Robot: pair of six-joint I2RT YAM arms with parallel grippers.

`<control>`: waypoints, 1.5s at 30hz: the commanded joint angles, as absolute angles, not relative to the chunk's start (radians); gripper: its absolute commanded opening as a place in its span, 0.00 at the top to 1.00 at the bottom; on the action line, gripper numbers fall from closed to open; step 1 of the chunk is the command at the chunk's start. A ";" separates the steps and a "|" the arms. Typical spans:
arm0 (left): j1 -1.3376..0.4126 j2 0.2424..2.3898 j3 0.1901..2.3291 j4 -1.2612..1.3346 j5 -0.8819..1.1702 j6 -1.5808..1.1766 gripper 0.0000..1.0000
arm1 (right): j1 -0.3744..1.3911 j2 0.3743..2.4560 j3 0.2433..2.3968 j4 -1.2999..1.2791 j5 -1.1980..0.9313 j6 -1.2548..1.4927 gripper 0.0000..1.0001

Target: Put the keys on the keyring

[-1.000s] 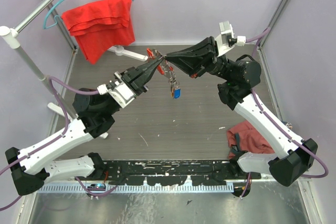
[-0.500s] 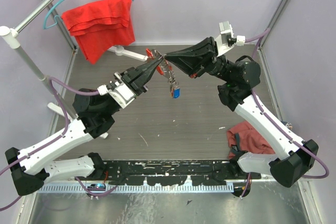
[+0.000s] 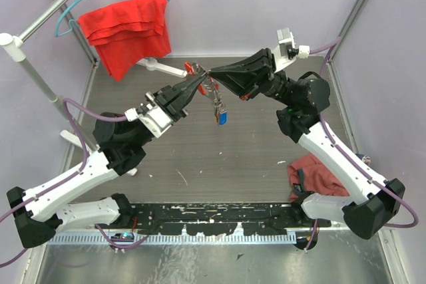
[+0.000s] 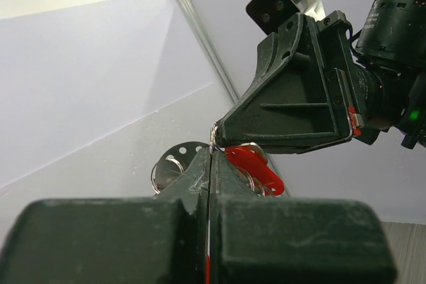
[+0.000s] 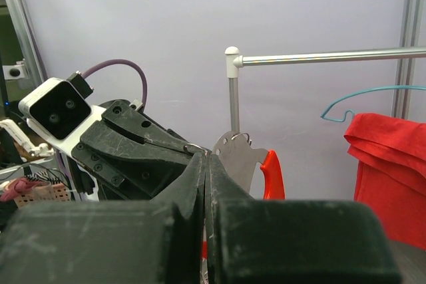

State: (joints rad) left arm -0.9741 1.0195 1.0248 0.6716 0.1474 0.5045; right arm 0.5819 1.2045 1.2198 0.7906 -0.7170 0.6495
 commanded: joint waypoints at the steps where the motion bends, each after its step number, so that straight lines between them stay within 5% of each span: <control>1: -0.979 1.008 1.019 0.756 0.173 0.514 1.00 | 0.583 1.175 1.217 0.786 -0.671 0.646 0.99; 34: -0.979 1.017 1.017 0.766 0.195 0.559 1.00 | 0.584 1.159 1.236 0.576 -0.546 0.804 0.95; 45: -0.980 1.015 1.016 0.766 0.208 0.554 1.00 | 0.583 1.154 1.262 0.489 -0.550 0.779 0.78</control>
